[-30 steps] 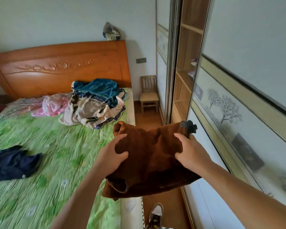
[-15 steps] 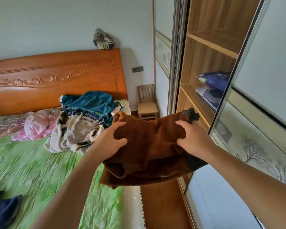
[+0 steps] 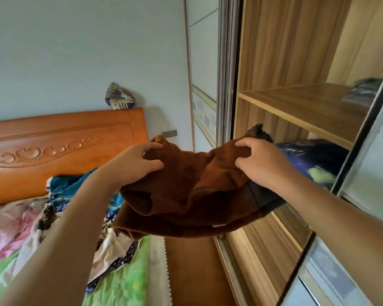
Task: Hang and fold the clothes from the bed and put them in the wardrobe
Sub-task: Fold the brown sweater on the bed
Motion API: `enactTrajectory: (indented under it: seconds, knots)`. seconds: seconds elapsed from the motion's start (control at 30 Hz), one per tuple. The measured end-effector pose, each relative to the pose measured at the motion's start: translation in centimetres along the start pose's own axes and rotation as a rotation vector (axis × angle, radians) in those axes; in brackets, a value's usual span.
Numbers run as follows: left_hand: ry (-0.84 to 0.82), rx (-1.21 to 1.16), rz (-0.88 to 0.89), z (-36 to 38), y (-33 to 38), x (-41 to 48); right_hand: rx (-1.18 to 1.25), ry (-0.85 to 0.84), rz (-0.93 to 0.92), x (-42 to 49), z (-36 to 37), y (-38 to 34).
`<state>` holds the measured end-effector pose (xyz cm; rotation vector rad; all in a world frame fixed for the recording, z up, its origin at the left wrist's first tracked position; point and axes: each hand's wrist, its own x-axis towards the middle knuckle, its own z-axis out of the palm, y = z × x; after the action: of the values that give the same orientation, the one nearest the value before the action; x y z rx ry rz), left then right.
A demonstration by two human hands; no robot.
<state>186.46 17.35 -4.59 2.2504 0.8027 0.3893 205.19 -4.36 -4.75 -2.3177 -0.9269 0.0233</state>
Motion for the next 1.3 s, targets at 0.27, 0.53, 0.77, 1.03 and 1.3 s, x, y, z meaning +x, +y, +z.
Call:
enactTrajectory:
  seconds: [0.27,0.53,0.77,1.03,1.3]
  knots:
    - [0.003,-0.004,0.164,-5.4,4.7,18.5,0.047,0.208,0.051,15.4,-2.4,-2.1]
    - [-0.143,-0.104,0.365,-3.0,12.3,29.7,0.034,0.428,0.220,21.7,-7.5,0.6]
    - [-0.306,-0.135,0.495,1.4,18.8,36.3,-0.050,0.602,0.365,24.1,-10.5,4.1]
    - [-0.494,-0.268,0.672,7.8,28.2,46.2,-0.014,0.859,0.523,27.9,-14.9,8.7]
    - [-0.691,-0.295,0.844,15.1,35.8,55.9,0.060,1.013,0.682,31.3,-18.6,13.1]
